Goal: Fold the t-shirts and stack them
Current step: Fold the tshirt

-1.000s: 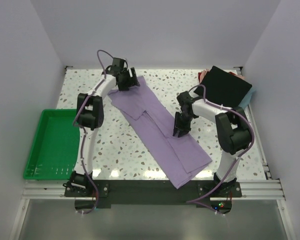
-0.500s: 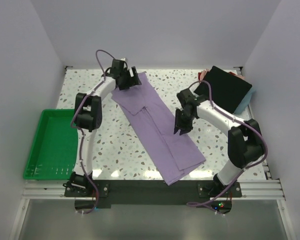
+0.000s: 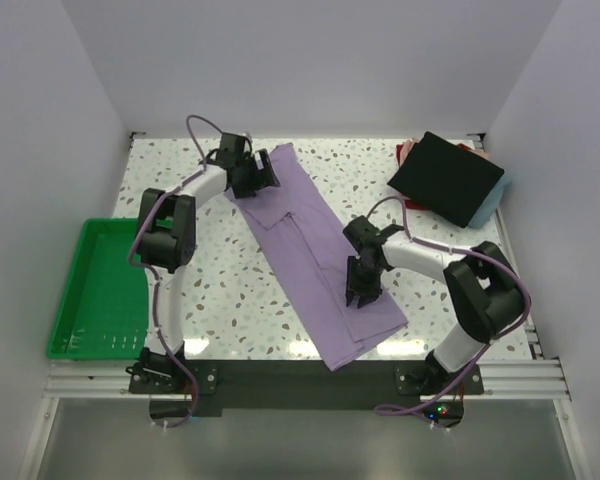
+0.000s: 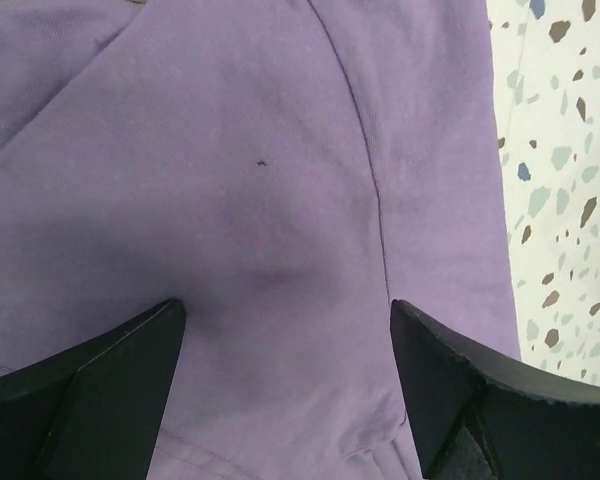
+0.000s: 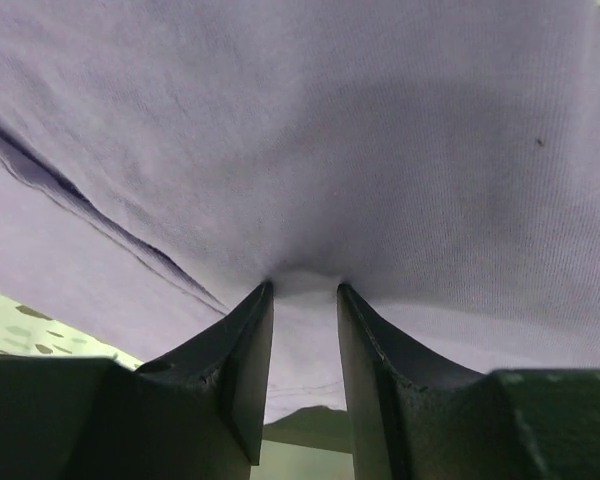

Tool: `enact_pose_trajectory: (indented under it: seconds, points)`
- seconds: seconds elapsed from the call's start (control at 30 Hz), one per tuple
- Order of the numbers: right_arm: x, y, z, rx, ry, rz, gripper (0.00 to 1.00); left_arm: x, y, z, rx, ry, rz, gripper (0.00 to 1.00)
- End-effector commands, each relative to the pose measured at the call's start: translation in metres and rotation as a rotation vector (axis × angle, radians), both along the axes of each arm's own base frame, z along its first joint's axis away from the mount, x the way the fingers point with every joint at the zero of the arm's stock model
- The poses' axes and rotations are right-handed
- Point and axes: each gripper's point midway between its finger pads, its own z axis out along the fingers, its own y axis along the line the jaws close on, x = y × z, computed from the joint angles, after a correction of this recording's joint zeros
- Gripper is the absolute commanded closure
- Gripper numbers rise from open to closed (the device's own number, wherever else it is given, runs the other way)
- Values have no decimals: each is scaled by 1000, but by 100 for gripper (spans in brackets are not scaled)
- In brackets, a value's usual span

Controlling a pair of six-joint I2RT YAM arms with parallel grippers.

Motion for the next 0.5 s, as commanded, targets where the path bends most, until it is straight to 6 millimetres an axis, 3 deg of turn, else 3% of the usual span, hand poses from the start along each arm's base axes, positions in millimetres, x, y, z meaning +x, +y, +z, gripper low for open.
enact_pose_trajectory:
  seconds: [0.0,0.13,0.27,0.47]
  points:
    - [-2,25,-15,11,-21,6,64,-1,8,-44,40,65,-6,11]
    - [-23,52,-33,-2,30,19,65,12,11,-49,65,21,-31,11]
    - [-37,92,-38,15,30,65,65,23,3,-63,57,0,-92,10]
    - [-31,135,-33,31,11,62,66,52,-17,-60,-11,-95,-149,10]
